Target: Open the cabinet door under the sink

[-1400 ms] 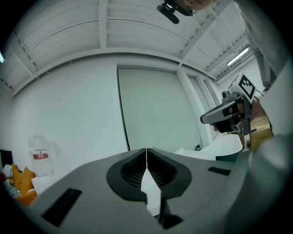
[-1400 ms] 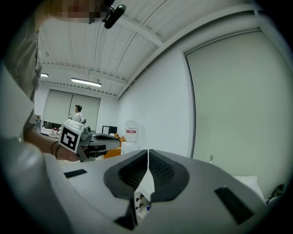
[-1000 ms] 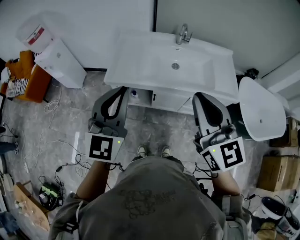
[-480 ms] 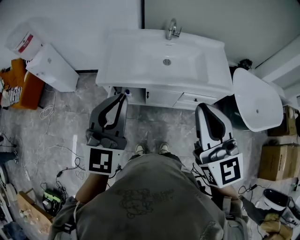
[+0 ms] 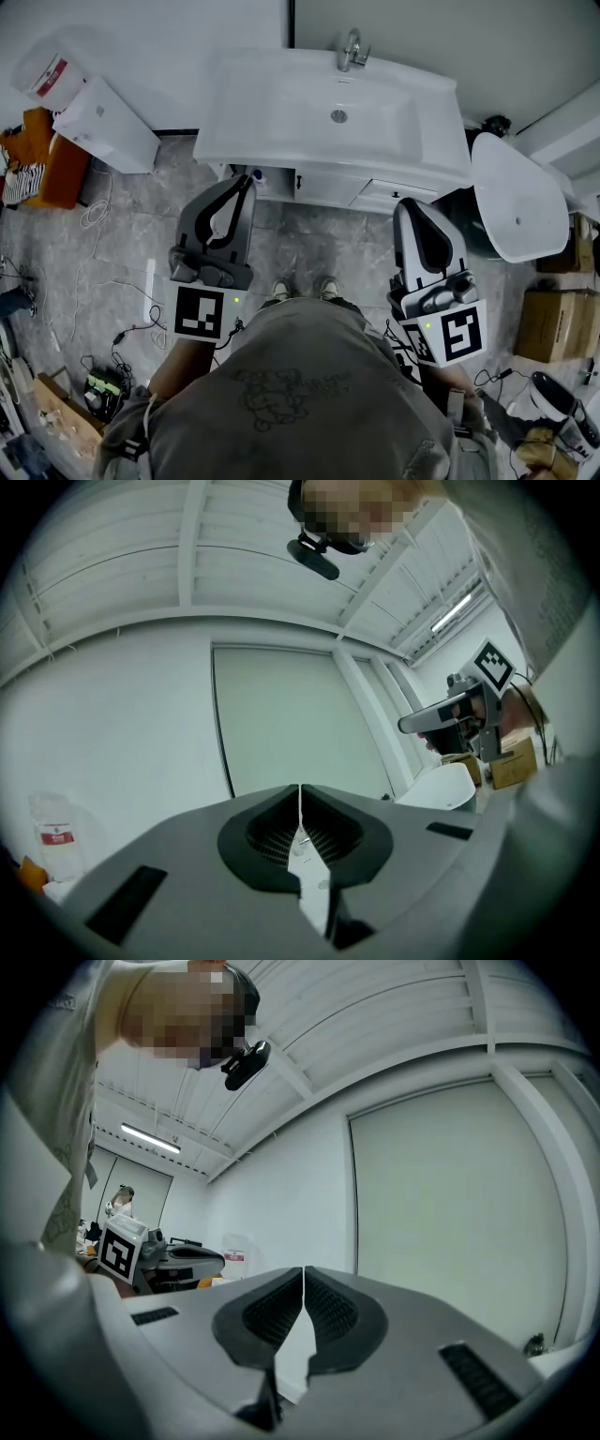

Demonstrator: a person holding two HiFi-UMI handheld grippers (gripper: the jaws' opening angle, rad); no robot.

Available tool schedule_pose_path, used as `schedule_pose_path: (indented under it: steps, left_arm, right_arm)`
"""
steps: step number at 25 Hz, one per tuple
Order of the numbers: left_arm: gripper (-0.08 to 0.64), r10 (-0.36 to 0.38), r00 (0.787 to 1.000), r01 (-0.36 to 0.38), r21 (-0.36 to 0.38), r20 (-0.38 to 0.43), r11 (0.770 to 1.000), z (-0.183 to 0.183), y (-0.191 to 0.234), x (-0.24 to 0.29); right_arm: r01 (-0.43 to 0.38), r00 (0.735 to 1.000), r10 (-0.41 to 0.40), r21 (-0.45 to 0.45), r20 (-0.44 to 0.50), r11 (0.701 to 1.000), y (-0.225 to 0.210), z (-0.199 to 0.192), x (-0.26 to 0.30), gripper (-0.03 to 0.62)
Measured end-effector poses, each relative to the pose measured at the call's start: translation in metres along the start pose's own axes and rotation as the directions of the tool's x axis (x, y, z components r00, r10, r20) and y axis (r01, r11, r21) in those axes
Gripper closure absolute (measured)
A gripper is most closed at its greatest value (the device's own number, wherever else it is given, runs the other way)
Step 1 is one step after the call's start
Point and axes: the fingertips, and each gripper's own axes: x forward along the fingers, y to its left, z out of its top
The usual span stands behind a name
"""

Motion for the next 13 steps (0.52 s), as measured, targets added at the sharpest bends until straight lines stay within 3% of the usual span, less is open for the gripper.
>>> schedule_pose_path:
  steps: [6,13]
  left_arm:
    - [0.538,-0.024,0.999,0.024,0.004,-0.023,1.000,-0.005,0.000,0.005]
    - [0.538,0.050,0.999,-0.050,-0.002,0.013,0.999,0.001,0.021,0.000]
  right_arm:
    - [-0.013,1.000,0.013,0.008,-0.003,1.000,-0.001,-0.003,0.010,0.563]
    - [-0.016,0.999,0.019,-0.074,0.033,0.997,0.010,0.008,0.018,0.563]
